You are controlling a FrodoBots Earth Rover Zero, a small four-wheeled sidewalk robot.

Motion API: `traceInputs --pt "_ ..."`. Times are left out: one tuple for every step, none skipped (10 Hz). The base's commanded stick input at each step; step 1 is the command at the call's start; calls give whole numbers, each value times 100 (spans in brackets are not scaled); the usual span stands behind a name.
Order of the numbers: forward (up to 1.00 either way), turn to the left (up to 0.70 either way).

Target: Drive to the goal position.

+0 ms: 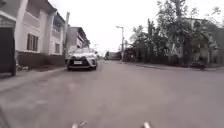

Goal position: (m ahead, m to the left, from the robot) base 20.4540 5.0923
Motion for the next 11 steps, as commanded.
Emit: traceInputs --pt "70 -34" --pt "70 -13" --pt "70 0" --pt "70 0" --pt "70 2" --pt "70 6" --pt "70 9" --pt "70 -13" --pt "70 -35" --pt "70 -24" --pt "70 0"
